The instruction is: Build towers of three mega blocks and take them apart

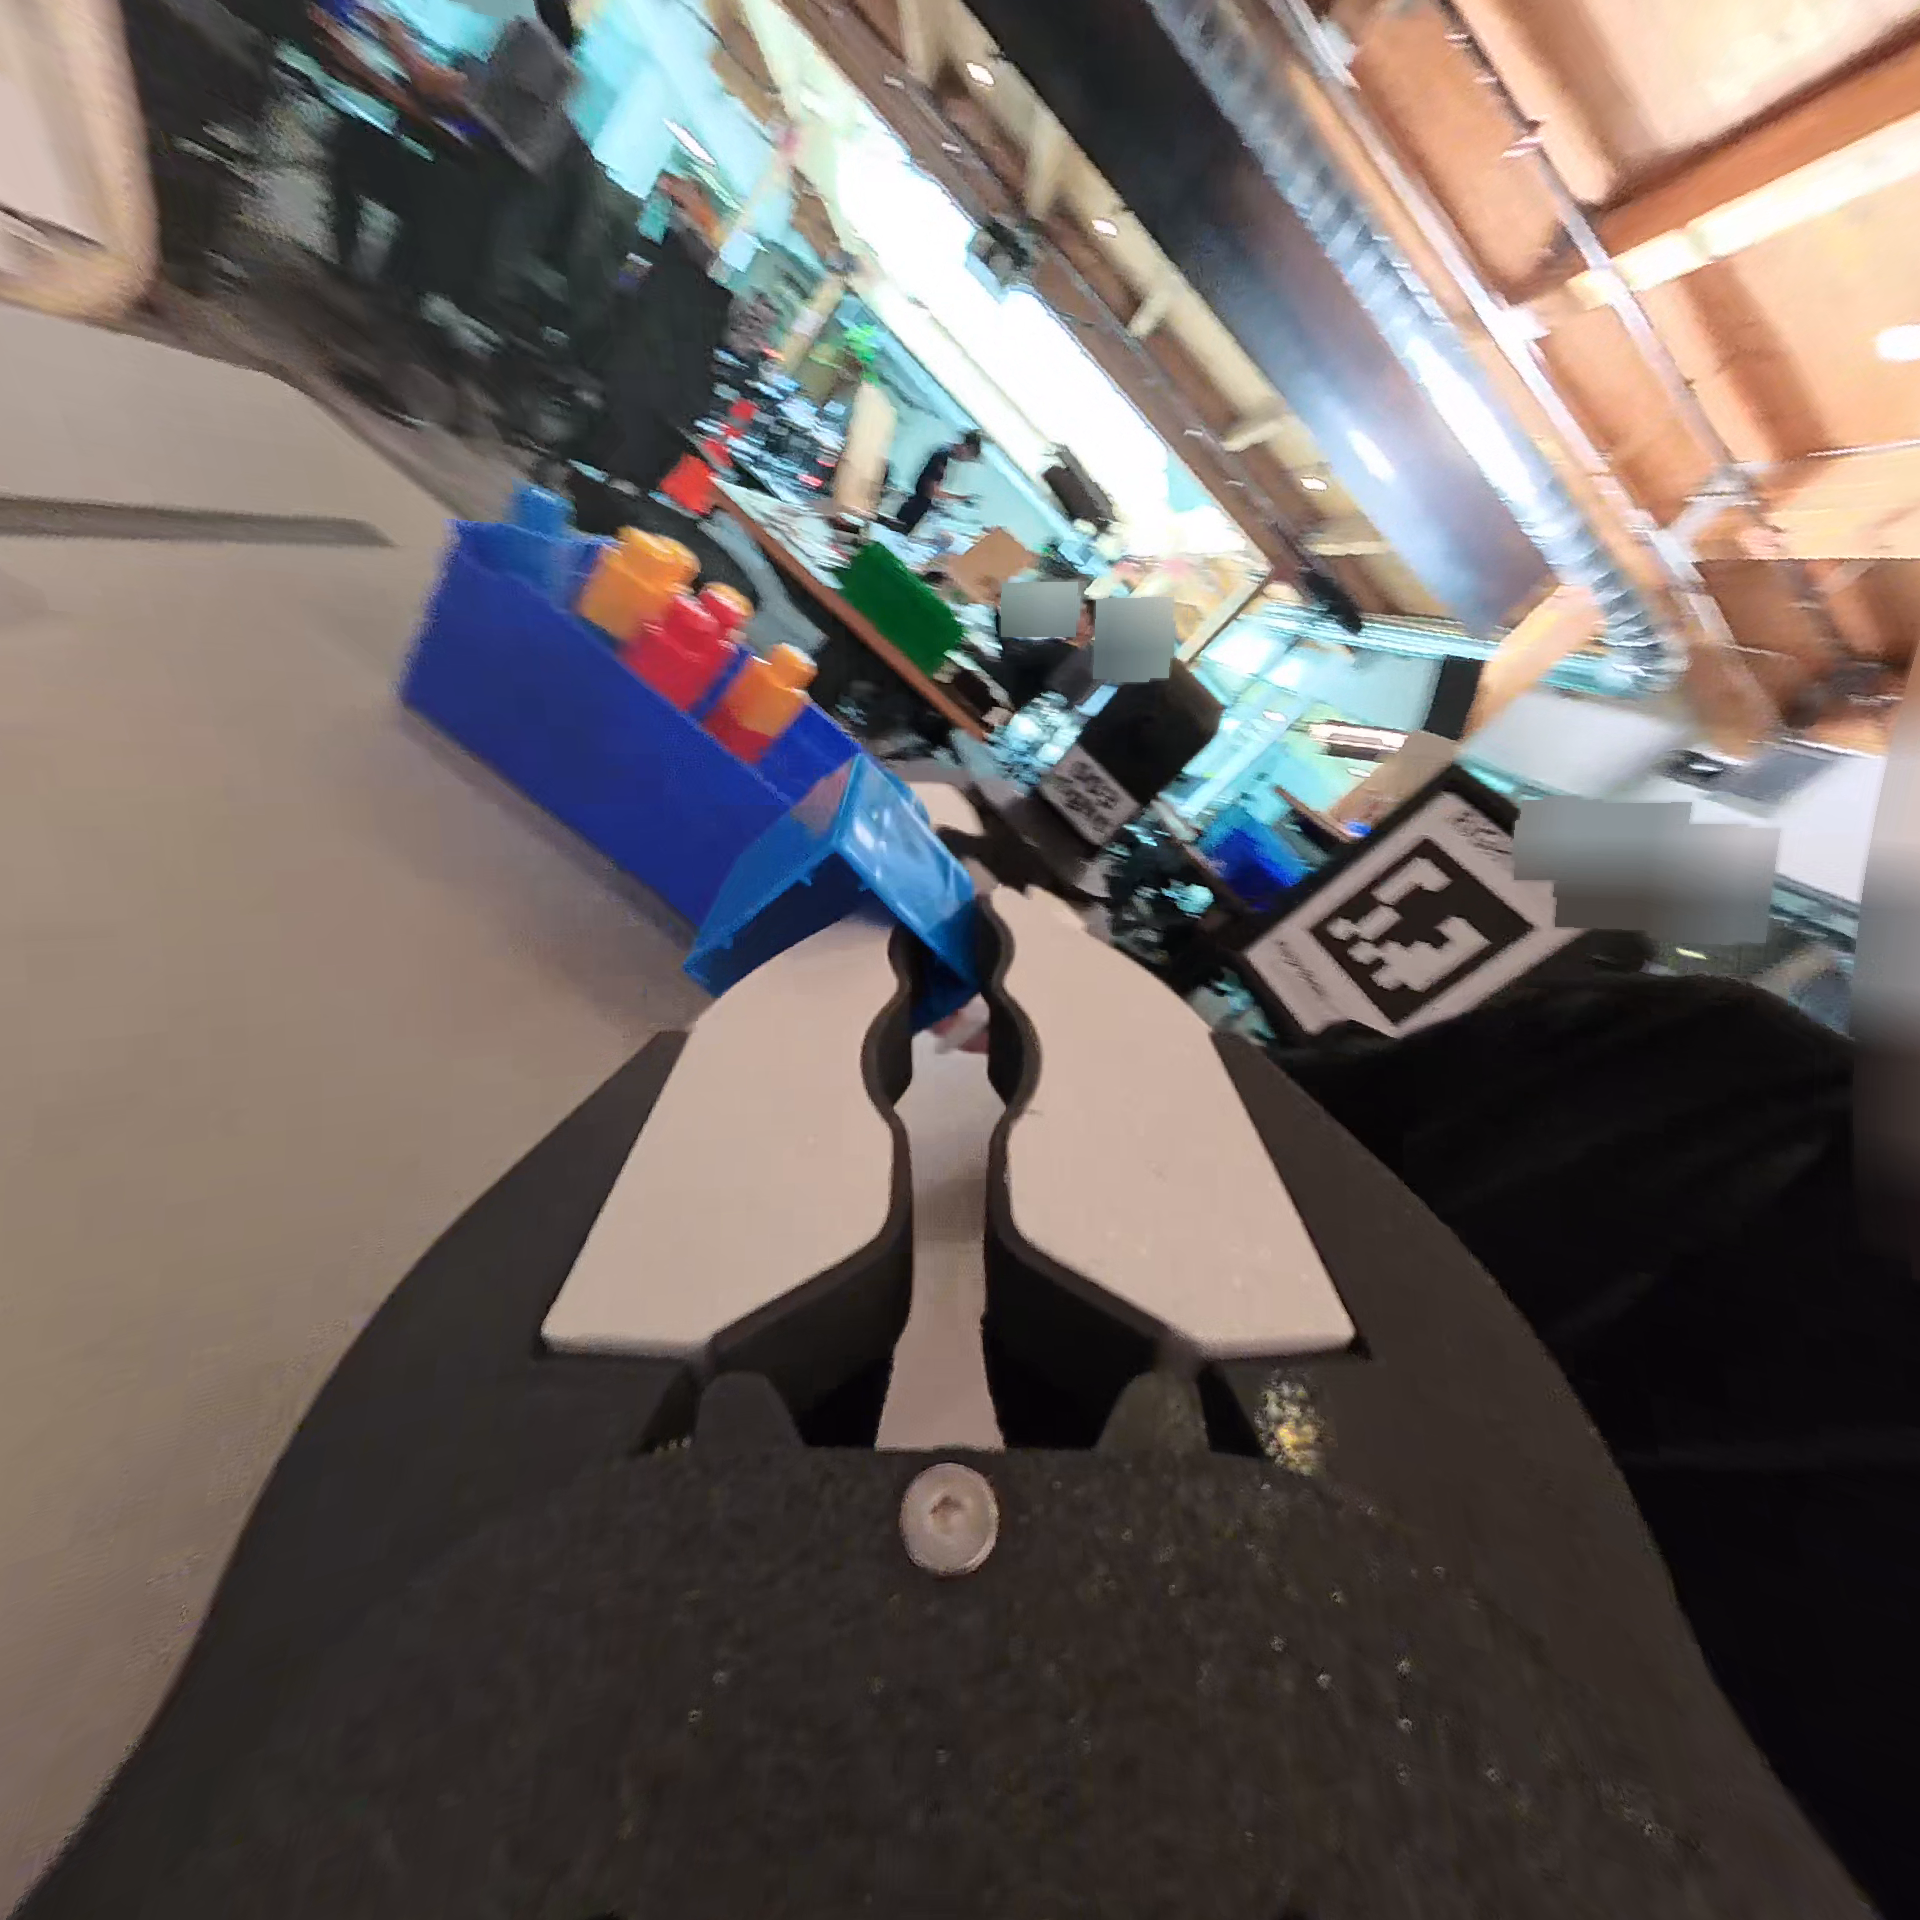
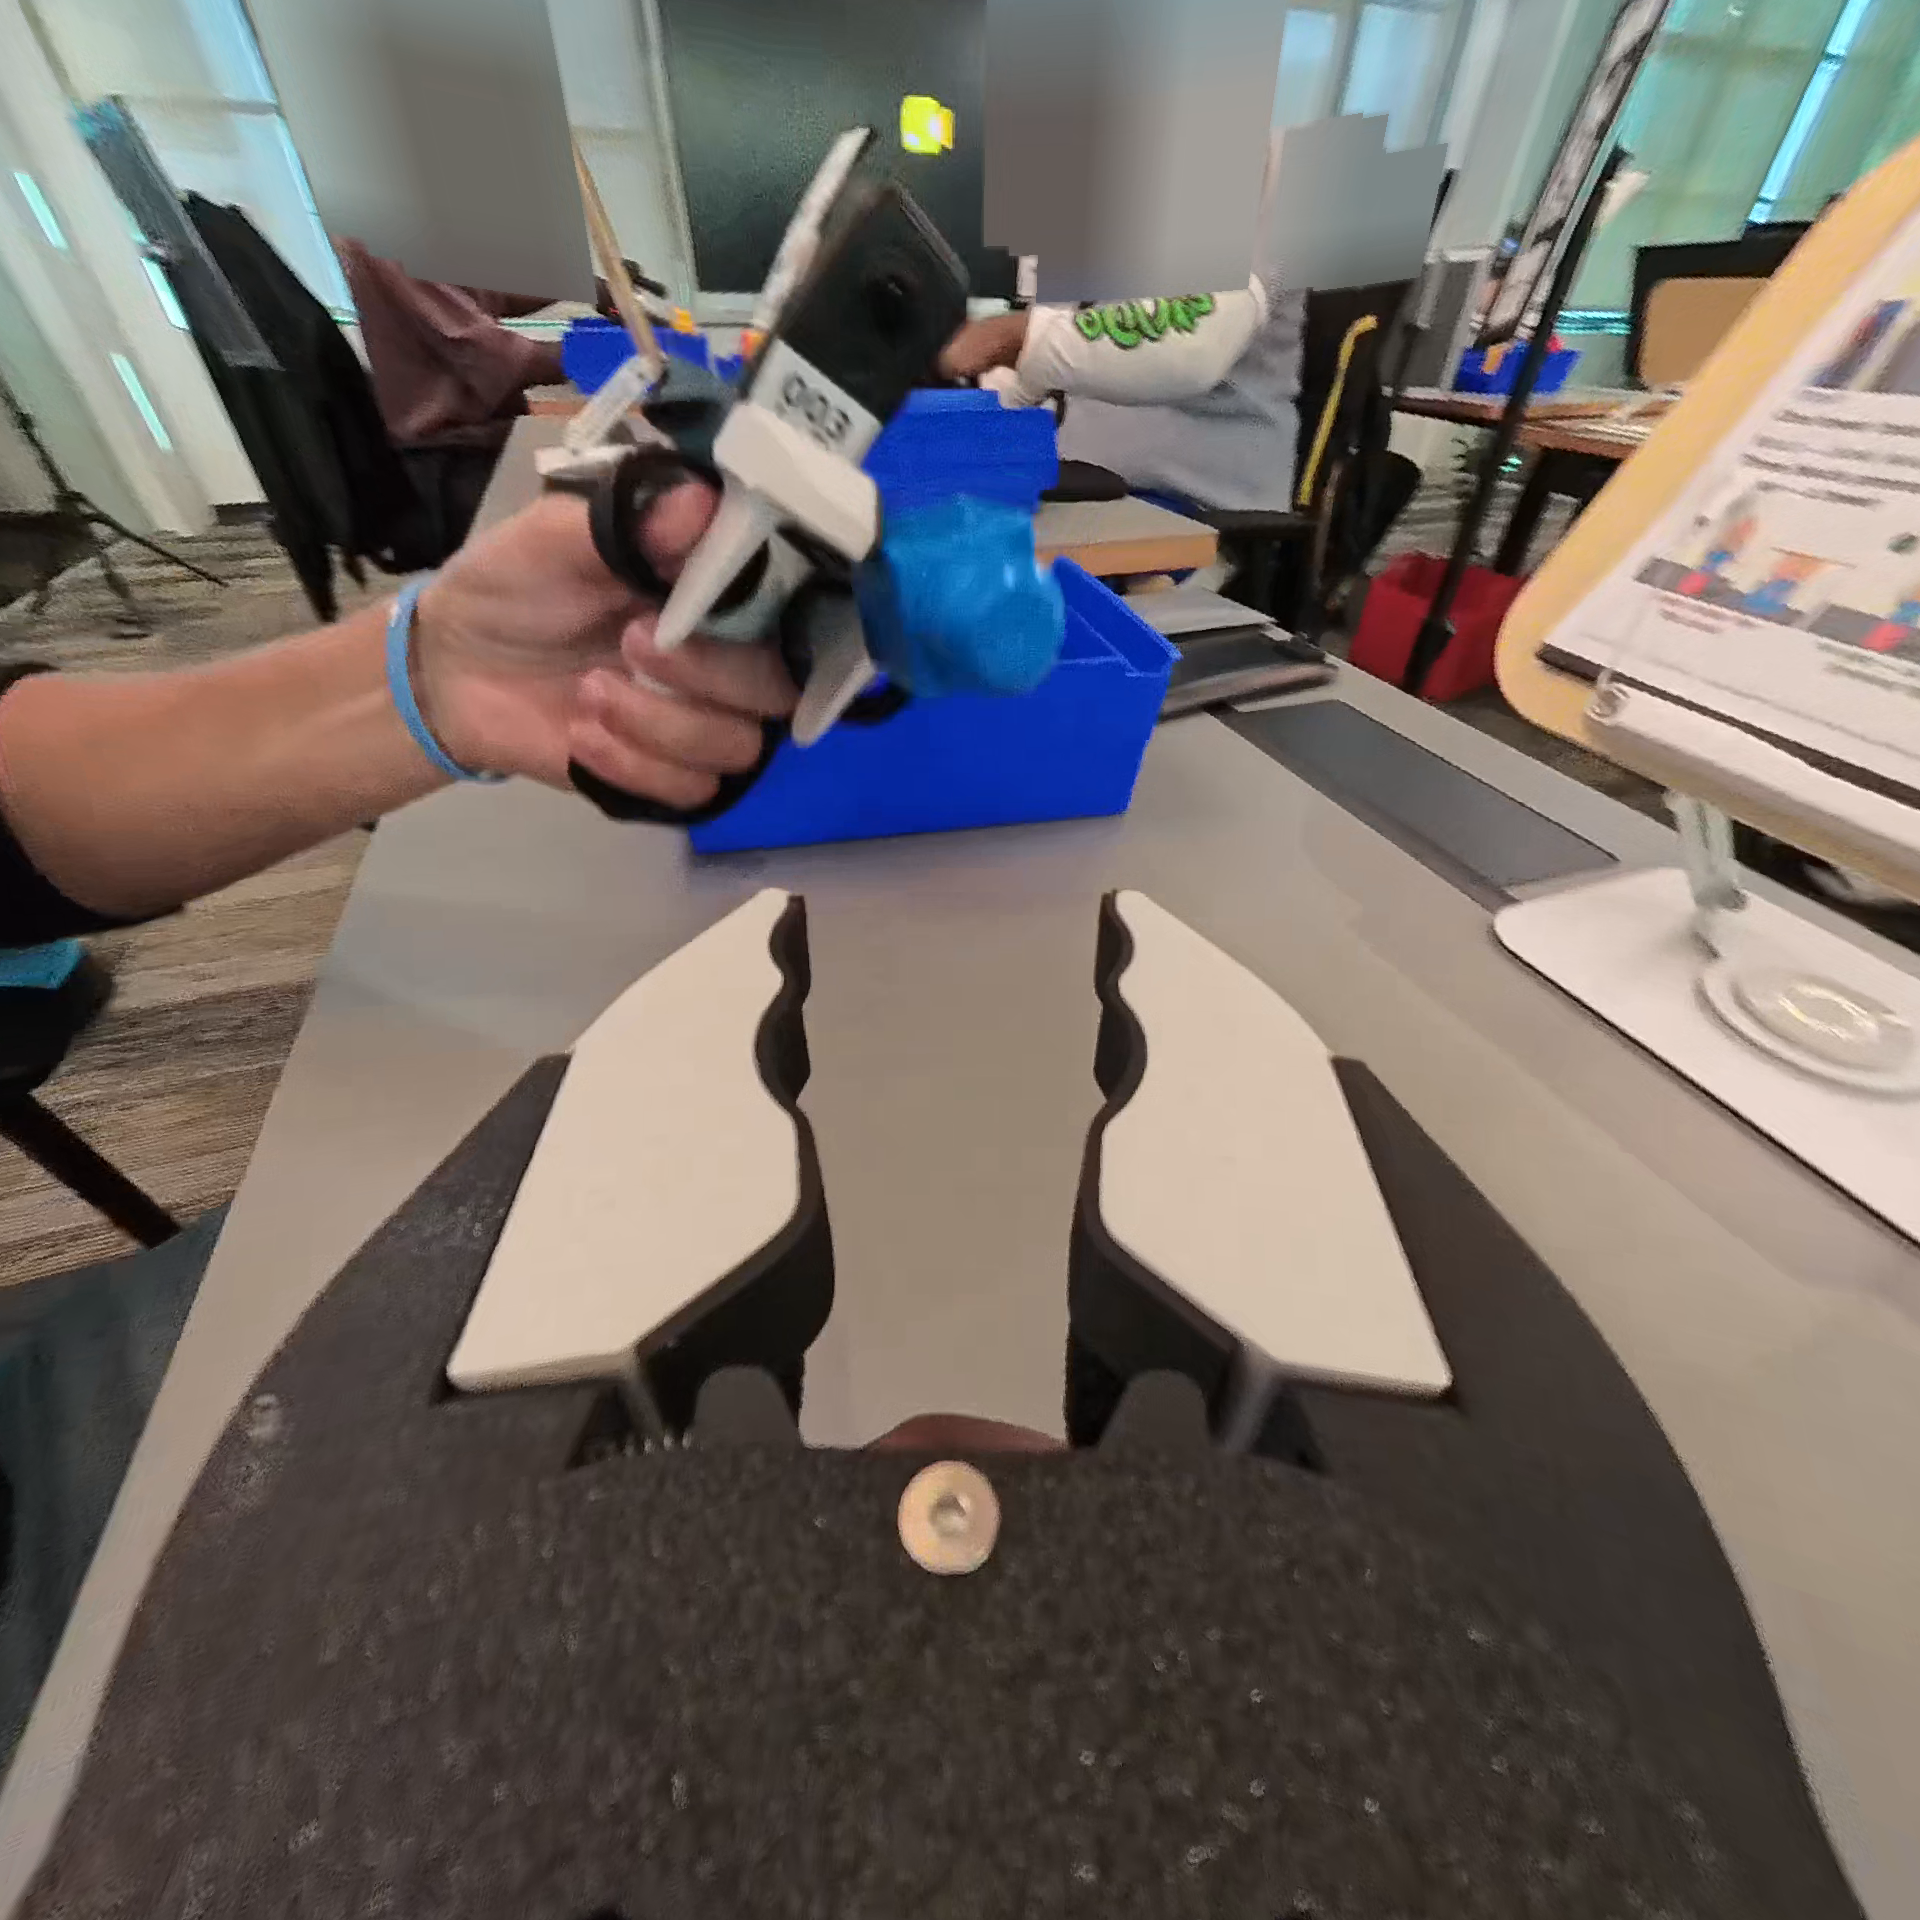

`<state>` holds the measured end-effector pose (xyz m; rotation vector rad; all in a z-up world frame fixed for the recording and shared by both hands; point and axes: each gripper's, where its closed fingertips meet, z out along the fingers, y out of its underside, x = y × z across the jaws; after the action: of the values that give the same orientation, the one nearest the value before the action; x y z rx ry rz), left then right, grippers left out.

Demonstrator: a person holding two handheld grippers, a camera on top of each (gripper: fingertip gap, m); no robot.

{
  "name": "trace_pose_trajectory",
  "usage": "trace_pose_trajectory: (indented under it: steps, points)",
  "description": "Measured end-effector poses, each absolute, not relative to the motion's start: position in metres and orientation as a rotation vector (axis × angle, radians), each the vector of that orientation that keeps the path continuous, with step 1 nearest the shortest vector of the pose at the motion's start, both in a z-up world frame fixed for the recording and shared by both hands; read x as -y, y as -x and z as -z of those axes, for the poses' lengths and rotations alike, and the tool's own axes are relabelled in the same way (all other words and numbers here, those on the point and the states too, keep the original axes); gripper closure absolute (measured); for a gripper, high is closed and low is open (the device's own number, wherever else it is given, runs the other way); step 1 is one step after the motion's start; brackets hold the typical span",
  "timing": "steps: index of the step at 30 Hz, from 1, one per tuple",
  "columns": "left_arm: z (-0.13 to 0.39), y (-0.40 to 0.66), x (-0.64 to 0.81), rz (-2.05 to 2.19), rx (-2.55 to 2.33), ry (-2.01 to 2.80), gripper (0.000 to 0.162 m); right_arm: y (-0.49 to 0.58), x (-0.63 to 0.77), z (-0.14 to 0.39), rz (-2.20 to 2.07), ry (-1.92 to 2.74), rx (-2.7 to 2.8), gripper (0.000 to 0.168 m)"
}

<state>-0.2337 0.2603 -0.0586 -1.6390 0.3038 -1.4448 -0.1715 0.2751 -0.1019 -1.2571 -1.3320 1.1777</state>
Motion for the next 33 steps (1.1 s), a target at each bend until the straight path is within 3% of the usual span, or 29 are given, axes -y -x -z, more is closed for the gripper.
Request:
trace_pose_trajectory:
  steps: [7,9,15,22,27,33]
  points:
    - [0.072,0.175,-0.257,1.625,-0.417,1.605,0.154,0.188,-0.271,0.089,-1.383,1.142,1.322,0.117]
    - [0.075,0.169,-0.257,1.664,-0.413,1.597,0.154,0.188,-0.270,0.092,-1.387,1.142,1.341,0.130]
    - [0.091,0.168,-0.257,1.684,-0.378,1.639,0.151,0.188,-0.272,0.107,-1.238,1.177,1.441,0.134]
    - [0.131,0.238,-0.233,0.984,-0.369,1.882,0.099,0.184,-0.327,0.148,-0.798,1.543,1.757,0.134]
    - [0.148,0.280,-0.183,0.651,-0.296,1.957,0.092,0.195,-0.357,0.210,-0.473,1.744,2.105,0.133]
    - [0.157,0.328,-0.129,0.436,-0.187,2.036,0.093,0.222,-0.363,0.247,-0.193,1.675,2.430,0.133]
